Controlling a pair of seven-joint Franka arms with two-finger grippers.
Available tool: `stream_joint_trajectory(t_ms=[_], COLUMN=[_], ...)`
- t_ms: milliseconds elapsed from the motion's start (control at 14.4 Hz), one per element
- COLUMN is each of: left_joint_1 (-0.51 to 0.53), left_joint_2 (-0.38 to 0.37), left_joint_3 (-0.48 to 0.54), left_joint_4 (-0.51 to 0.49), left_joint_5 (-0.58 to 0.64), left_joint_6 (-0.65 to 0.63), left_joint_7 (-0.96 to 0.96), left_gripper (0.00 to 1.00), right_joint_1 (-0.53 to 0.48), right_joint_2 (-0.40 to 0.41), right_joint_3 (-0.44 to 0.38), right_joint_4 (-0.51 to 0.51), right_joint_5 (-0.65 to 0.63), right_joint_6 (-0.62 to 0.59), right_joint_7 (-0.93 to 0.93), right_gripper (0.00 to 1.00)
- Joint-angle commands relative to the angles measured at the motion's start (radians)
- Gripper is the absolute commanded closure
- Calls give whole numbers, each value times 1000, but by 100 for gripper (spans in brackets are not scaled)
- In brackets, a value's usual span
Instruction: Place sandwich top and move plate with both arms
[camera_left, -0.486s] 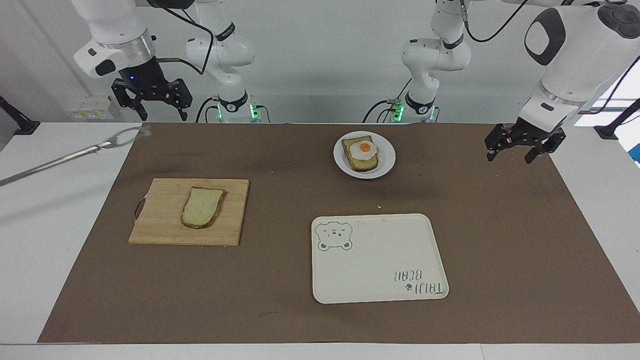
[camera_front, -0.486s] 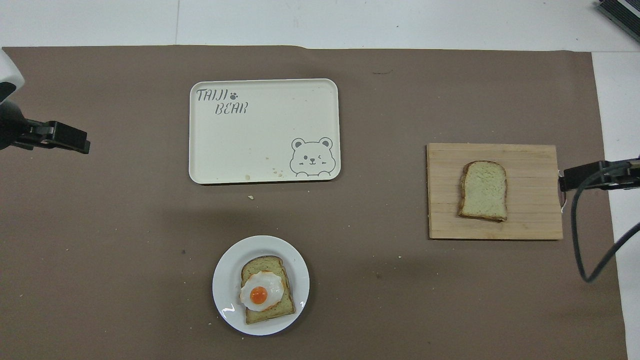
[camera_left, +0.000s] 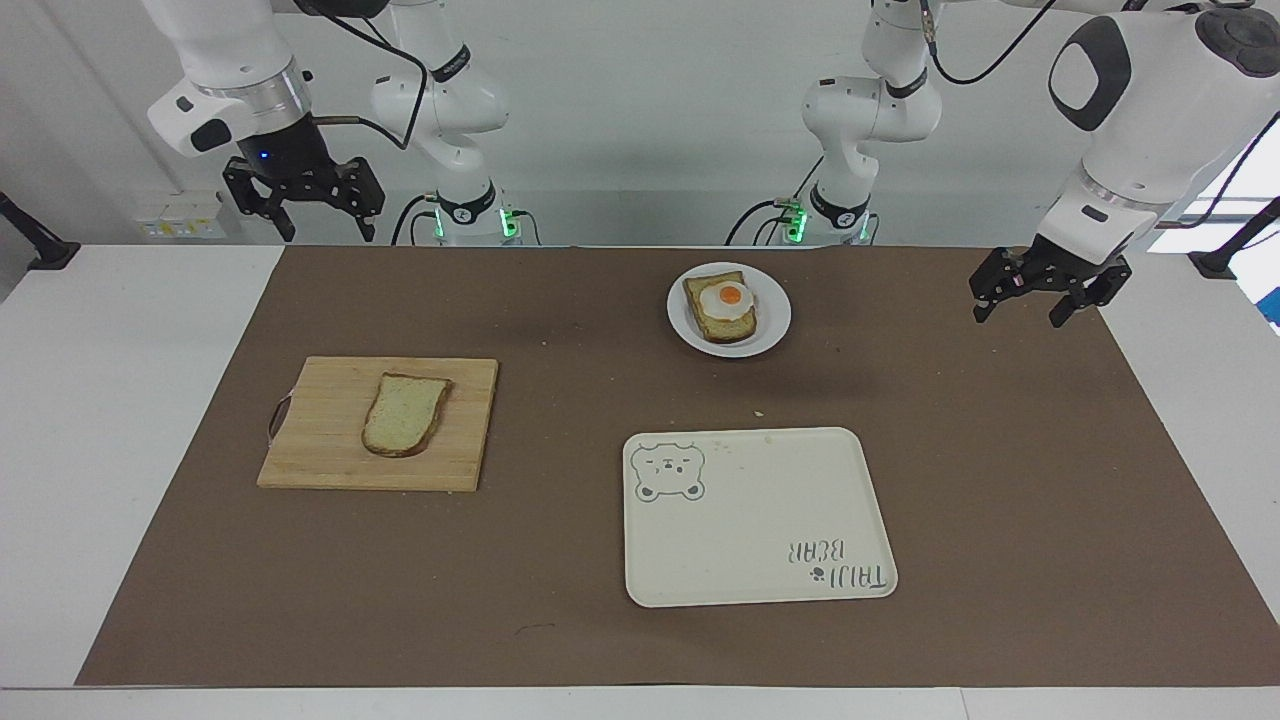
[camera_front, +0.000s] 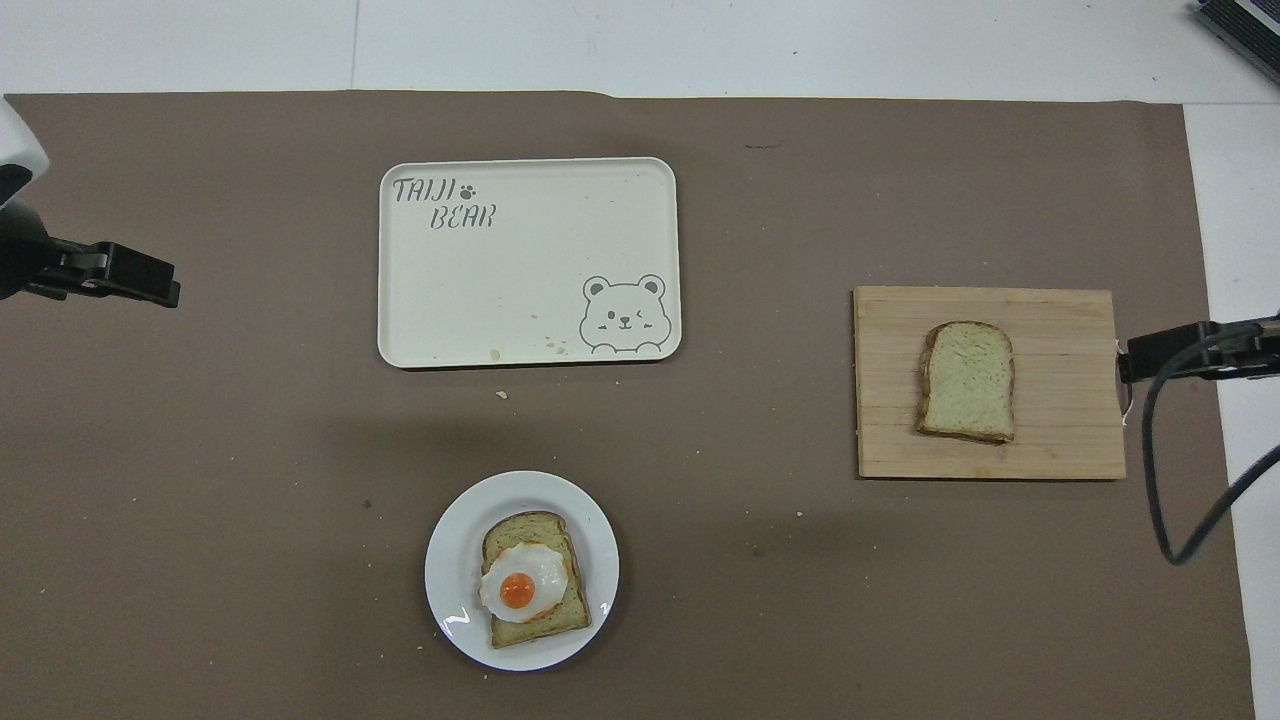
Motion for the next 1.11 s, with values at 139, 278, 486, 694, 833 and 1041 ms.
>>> stream_joint_trajectory(t_ms=[139,278,486,694,833,1041], left_joint_1=[4,4,4,3,4,4], left_joint_2=[-3,-3,-3,-3,-3,-3], left_joint_3=[0,0,0,0,-2,-2], left_joint_4=[3,3,3,3,3,3], left_joint_5=[17,17,17,17,17,17], left_joint_6=[-14,-14,-14,-14,-14,-14], left_joint_7=[9,9,9,9,9,9], left_gripper=[0,0,0,0,0,0], right_joint_1=[-16,-16,-16,-16,-16,-16], right_joint_2=[5,5,5,-17,-18,-18], right_joint_3=[-2,-3,-2,-2,-2,-2], right_joint_4=[9,11,9,-23,-26,-37], right_joint_5=[8,8,7,7,7,7], right_joint_6=[-1,-1,-2,5,30,45], right_joint_7=[0,-4,-9,-17,-15,-12], right_gripper=[0,0,0,0,0,0])
